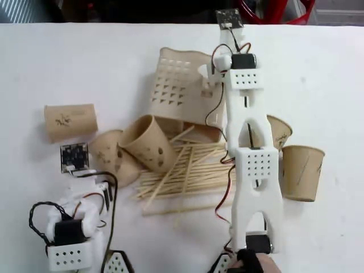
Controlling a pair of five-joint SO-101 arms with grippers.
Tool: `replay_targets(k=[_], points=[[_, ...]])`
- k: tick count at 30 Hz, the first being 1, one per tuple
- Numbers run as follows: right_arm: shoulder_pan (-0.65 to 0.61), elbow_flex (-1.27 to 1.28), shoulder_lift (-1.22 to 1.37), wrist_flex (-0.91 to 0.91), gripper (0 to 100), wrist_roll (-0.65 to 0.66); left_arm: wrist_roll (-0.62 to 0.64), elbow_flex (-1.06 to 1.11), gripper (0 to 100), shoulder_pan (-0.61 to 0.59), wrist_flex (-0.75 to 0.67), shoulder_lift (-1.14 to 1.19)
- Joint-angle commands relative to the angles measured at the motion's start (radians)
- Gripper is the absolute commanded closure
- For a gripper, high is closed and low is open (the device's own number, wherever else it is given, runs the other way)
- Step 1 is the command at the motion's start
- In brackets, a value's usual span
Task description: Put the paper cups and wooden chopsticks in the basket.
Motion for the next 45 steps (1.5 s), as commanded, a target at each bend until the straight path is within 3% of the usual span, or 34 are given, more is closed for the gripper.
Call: replay_targets(k=[1, 5, 14, 20, 31, 39, 45], points=[[0.010, -0.089, 0.033, 0.002, 85.4, -0.005, -0.003, -0.003, 87, 0.005, 0.005, 0.007], [0.008, -0.203, 0.104, -0.007, 98.7, 0.002, -0.003, -0.003, 87, 0.005, 0.005, 0.007], [0.001, -0.505, 0.139, -0.010, 98.2, 0.025, -0.003, -0.003, 87, 0.005, 0.005, 0.007], [0.001, -0.491, 0.030, -0.033, 98.2, -0.130, -0.003, -0.003, 87, 0.005, 0.005, 0.007], [-0.001, -0.491, -0.071, -0.265, 98.2, -0.219, -0.003, -0.003, 87, 0.005, 0.005, 0.007], [0.002, -0.485, 0.058, -0.582, 98.2, -0.215, -0.003, -0.003, 87, 0.005, 0.005, 0.007], [0.030, -0.479, 0.130, -0.661, 98.2, -0.298, -0.003, -0.003, 87, 0.005, 0.005, 0.007]])
